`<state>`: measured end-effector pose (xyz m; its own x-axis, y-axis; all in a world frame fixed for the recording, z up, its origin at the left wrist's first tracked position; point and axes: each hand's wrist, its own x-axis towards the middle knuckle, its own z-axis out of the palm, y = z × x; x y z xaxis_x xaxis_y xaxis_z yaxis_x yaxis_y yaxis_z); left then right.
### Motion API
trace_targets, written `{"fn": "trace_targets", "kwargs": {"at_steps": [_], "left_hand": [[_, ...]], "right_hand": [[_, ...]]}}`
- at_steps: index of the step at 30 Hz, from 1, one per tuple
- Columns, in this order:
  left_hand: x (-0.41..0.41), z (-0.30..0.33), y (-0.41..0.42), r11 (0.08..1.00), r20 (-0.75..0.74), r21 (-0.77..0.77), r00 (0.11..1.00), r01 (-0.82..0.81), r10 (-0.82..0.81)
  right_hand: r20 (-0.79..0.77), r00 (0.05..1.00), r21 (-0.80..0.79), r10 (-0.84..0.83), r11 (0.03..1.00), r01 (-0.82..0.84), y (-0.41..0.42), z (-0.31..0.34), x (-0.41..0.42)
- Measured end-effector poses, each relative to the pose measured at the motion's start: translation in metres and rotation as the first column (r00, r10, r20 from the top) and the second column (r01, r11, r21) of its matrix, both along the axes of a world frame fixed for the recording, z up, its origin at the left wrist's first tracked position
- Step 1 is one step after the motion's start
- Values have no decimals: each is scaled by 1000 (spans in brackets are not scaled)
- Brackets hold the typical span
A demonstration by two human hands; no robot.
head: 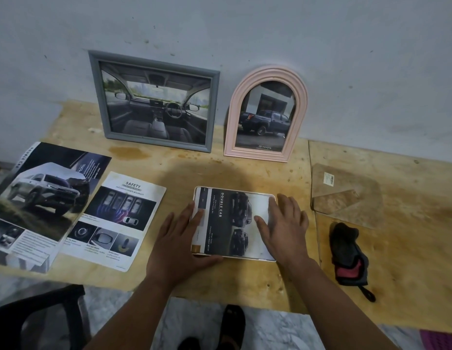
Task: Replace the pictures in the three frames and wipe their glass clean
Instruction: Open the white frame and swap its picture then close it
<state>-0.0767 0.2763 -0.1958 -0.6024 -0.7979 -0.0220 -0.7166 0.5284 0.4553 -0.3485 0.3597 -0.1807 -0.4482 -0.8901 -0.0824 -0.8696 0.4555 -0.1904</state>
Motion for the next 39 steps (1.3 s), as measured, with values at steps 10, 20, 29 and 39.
{"fn": "trace_targets", "kwargs": {"at_steps": [10,20,29,39], "left_hand": [[0,0,-1,1000,3,4,1000,6,-6],[-1,2,-1,1000,-10,-3,1000,2,-2],[0,-1,-2,1000,6,9,1000,5,-5],[1,-1,-2,1000,0,11,1000,2,-2]], "right_hand": [[63,998,-208,-4,978,17,4,-7,3],[0,999,-54,-52,997,52,2,-8,4],[46,997,-105,-61,992,66,3,-10,6],[216,973,-348,-85,924,158,2,2,9]]}}
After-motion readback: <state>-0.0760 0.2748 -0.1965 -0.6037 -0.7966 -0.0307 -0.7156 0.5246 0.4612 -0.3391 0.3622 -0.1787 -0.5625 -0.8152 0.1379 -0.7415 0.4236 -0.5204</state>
